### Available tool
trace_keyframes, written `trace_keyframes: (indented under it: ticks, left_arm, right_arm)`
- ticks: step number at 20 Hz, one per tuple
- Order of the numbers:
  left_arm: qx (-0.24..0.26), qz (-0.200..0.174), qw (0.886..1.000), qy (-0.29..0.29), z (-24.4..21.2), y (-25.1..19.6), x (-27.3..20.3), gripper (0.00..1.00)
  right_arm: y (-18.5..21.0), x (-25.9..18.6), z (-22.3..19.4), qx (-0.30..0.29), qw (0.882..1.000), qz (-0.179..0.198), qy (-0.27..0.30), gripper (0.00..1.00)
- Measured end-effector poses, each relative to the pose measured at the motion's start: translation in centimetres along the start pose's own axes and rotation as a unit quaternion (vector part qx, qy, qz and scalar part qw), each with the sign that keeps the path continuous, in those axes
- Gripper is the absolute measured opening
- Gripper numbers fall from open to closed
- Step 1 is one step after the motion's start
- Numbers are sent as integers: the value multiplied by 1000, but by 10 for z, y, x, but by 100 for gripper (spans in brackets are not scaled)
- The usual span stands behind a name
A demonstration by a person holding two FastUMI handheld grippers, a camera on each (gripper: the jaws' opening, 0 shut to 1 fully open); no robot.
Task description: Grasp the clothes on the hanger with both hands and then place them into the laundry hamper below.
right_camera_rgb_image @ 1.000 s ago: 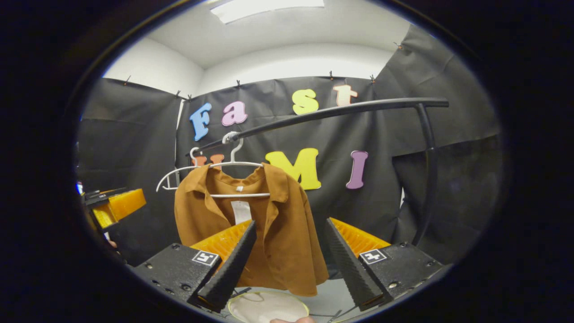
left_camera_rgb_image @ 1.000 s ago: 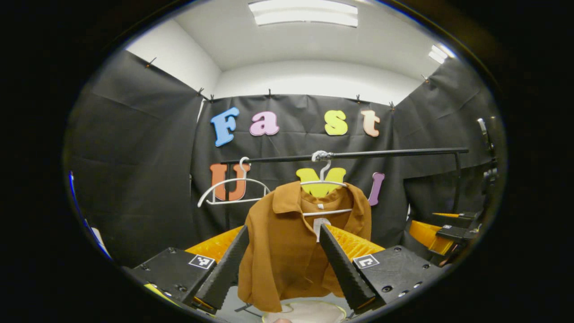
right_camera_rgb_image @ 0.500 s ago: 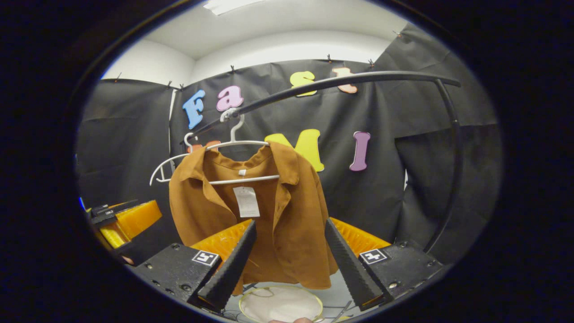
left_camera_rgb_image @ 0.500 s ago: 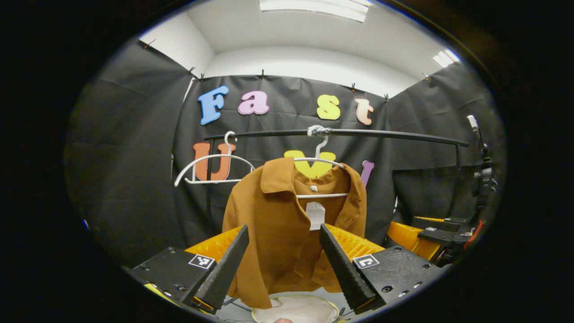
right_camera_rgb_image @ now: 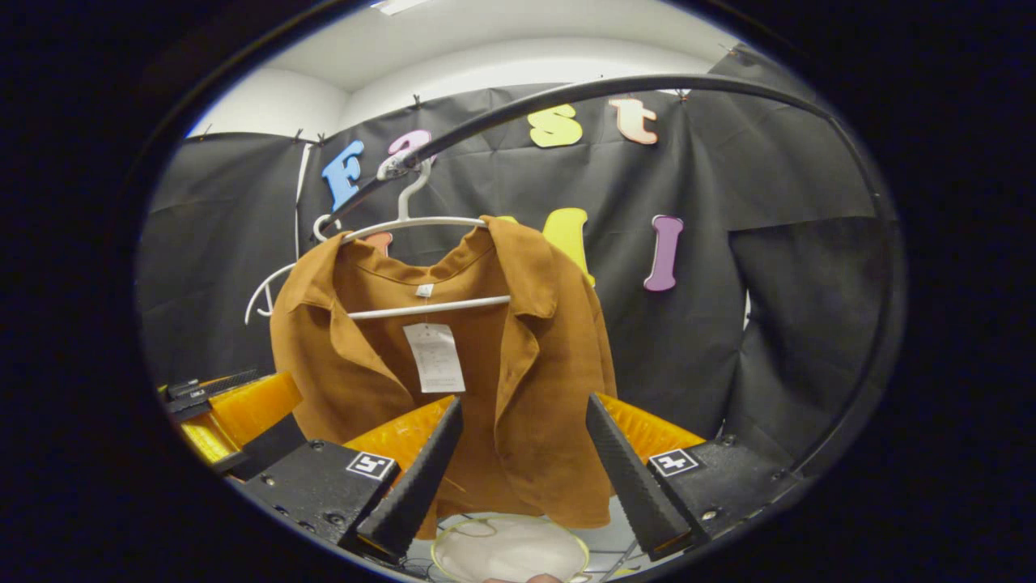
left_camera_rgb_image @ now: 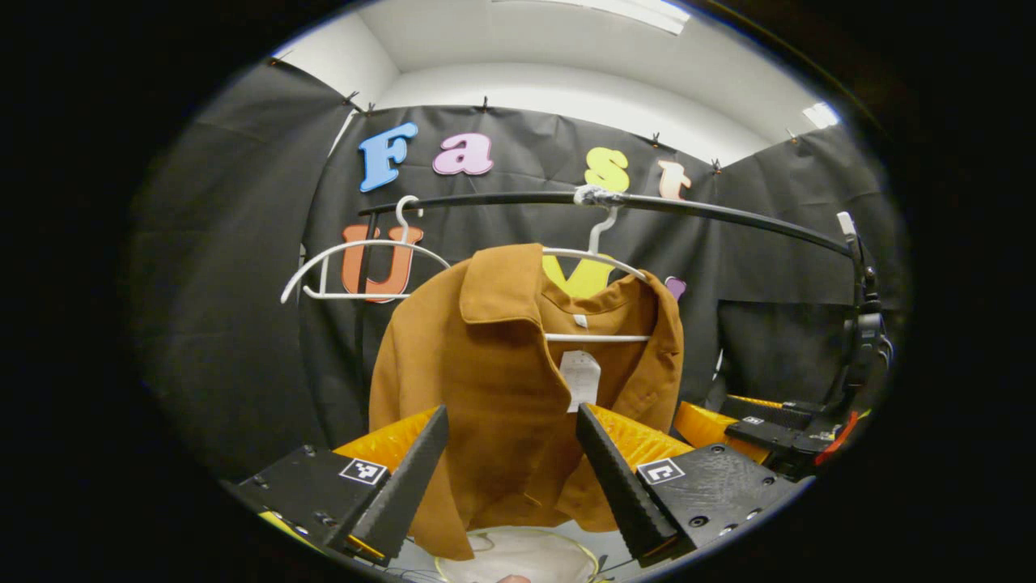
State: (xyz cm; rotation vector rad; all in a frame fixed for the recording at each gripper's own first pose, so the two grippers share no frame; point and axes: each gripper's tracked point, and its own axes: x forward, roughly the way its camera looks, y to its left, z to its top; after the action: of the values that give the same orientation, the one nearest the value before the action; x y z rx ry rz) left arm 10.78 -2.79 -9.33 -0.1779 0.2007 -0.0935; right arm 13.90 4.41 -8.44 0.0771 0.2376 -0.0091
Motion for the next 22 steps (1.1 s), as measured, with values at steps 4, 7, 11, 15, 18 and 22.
trace_keyframes:
  ticks: [4,7,11,15,18,22]
  left_arm:
    - [-16,31,999,2,-1,-8,36,100]
    - [-28,69,997,7,-9,-2,64,96]
    - [-35,111,993,8,-14,13,92,100]
    - [-57,122,991,8,-9,12,102,100]
    - [-64,121,991,-6,0,4,100,94]
    - [-64,145,987,0,1,15,115,100]
  right_arm:
    - [-5,46,10,-10,1000,22,5,96]
    - [-6,78,8,-15,999,38,13,99]
    - [-7,110,4,-38,998,43,22,99]
    - [-8,124,11,-76,996,34,12,96]
    - [-6,128,20,-89,995,35,-5,99]
    - [-9,136,26,-100,994,32,-6,96]
